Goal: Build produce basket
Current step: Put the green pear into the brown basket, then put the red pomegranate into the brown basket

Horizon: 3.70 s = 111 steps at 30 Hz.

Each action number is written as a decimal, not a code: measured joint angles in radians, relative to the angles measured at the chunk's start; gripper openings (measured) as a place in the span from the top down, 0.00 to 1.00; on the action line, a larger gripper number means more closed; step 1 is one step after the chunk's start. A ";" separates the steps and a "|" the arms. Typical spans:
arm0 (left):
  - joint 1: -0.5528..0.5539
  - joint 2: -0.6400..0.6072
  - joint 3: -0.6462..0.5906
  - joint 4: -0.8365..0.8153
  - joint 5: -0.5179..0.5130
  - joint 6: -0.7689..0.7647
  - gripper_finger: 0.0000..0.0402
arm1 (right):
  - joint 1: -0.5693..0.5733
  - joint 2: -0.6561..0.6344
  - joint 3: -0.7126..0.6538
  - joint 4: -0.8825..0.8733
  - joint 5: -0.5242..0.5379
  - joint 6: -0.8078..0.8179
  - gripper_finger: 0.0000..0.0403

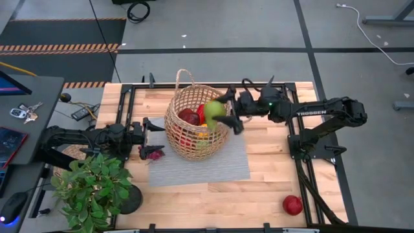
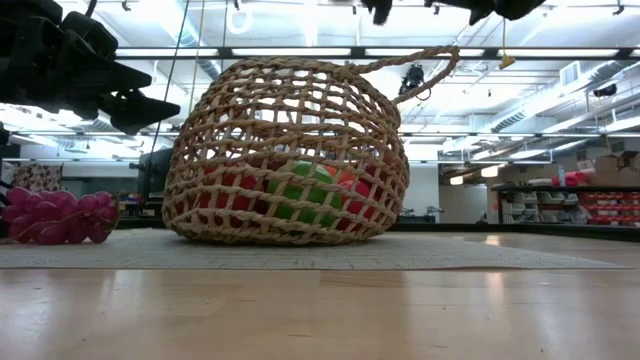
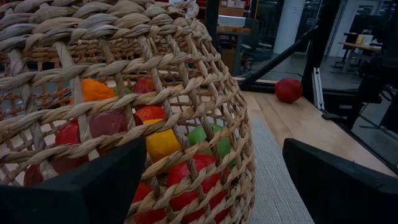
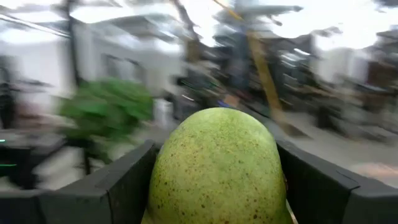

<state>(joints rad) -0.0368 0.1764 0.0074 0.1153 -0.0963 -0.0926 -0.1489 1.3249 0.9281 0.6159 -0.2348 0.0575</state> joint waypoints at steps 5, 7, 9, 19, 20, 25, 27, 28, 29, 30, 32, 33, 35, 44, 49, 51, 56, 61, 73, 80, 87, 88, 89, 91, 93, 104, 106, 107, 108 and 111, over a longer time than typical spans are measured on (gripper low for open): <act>0.000 0.000 0.000 0.000 0.000 0.001 0.04 | 0.011 0.079 0.143 -0.241 0.264 -0.093 0.22; 0.000 0.000 0.000 0.000 0.000 0.000 0.04 | 0.010 0.140 0.219 -0.340 0.306 -0.123 0.22; 0.000 0.000 0.000 0.000 0.000 0.000 0.04 | 0.008 0.207 0.301 -0.427 0.322 -0.147 0.22; 0.000 0.000 0.000 0.000 0.000 0.001 0.04 | -0.103 0.503 0.698 -0.882 0.198 -0.187 0.22; 0.000 0.000 0.000 0.000 0.000 0.000 0.04 | -0.113 0.531 0.736 -0.923 0.184 -0.198 0.22; 0.000 0.000 0.000 0.000 0.000 0.000 0.04 | -0.153 0.640 0.875 -1.069 0.073 -0.262 0.22; 0.000 0.000 0.000 0.000 0.000 0.001 0.04 | -0.158 0.664 0.896 -1.083 0.036 -0.305 0.22; 0.000 0.000 0.000 0.001 -0.001 0.000 0.04 | -0.158 0.678 0.899 -1.100 0.028 -0.338 0.22; 0.000 0.000 0.000 0.001 0.000 0.000 0.04 | -0.158 0.688 0.900 -1.094 0.026 -0.369 0.22; 0.000 0.000 0.000 -0.001 0.000 0.000 0.04 | -0.157 0.694 0.900 -1.113 0.025 -0.392 0.22; 0.000 0.000 0.000 0.001 0.000 0.001 0.04 | -0.153 0.712 0.899 -1.133 0.009 -0.417 0.22; 0.000 0.000 0.000 -0.002 0.001 0.000 0.04 | -0.153 0.715 0.899 -1.151 -0.009 -0.417 0.22; 0.000 0.002 0.000 0.006 0.000 0.000 0.04 | -0.154 0.721 0.900 -1.183 -0.043 -0.396 0.22; 0.000 0.005 0.000 -0.001 0.000 0.000 0.04 | -0.158 0.717 0.900 -1.314 -0.021 -0.303 0.21; 0.000 0.006 0.000 0.000 0.000 0.000 0.04 | -0.165 0.718 0.900 -1.350 -0.005 -0.257 0.13; 0.000 0.006 0.000 0.000 0.000 0.000 0.04 | -0.166 0.717 0.900 -1.352 0.012 -0.245 0.08; 0.000 0.006 0.000 0.000 0.000 0.000 0.04 | -0.165 0.667 0.928 -1.429 0.085 -0.260 0.02; 0.000 0.006 0.000 0.000 0.000 0.000 0.04 | -0.144 0.560 0.956 -1.425 0.039 -0.262 0.07; 0.000 0.007 0.000 0.000 0.000 0.000 0.04 | 0.149 0.432 0.957 -1.458 -0.052 -0.131 0.12; 0.000 0.007 0.000 0.000 0.000 0.000 0.04 | 0.306 0.440 0.907 -1.725 0.109 0.221 0.14; 0.000 0.007 0.000 0.000 0.000 0.000 0.04 | 0.489 0.434 0.771 -1.940 0.120 0.665 0.14; 0.000 0.007 0.000 0.000 0.000 0.000 0.04 | 0.521 0.434 0.751 -1.943 0.123 0.707 0.14; 0.000 0.007 0.000 0.000 0.000 0.000 0.04 | 0.553 0.433 0.731 -1.945 0.126 0.749 0.14; 0.000 0.007 0.000 0.000 0.000 0.000 0.04 | 0.613 0.423 0.690 -1.957 0.138 0.842 0.14; 0.000 0.007 0.000 0.000 0.000 0.000 0.04 | 0.671 0.393 0.650 -1.956 0.154 0.951 0.14; 0.000 0.007 0.000 0.000 0.000 0.000 0.04 | 0.932 0.253 0.392 -1.744 0.117 1.422 0.14; 0.000 0.007 0.000 0.000 0.000 0.000 0.04 | 0.952 0.275 0.392 -1.745 0.060 1.433 0.14; 0.000 0.007 0.000 0.000 0.000 0.001 0.04 | 0.959 0.288 0.392 -1.746 0.042 1.431 0.14; 0.000 0.007 0.000 0.000 0.000 0.000 0.04 | 0.967 0.299 0.392 -1.749 0.034 1.425 0.14; 0.000 0.007 0.000 0.000 0.000 0.000 0.04 | 0.998 0.331 0.392 -1.771 0.048 1.329 0.14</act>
<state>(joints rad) -0.0364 0.1833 0.0074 0.1150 -0.0963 -0.0922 0.8494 1.6557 1.3197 -1.1553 -0.1867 1.3867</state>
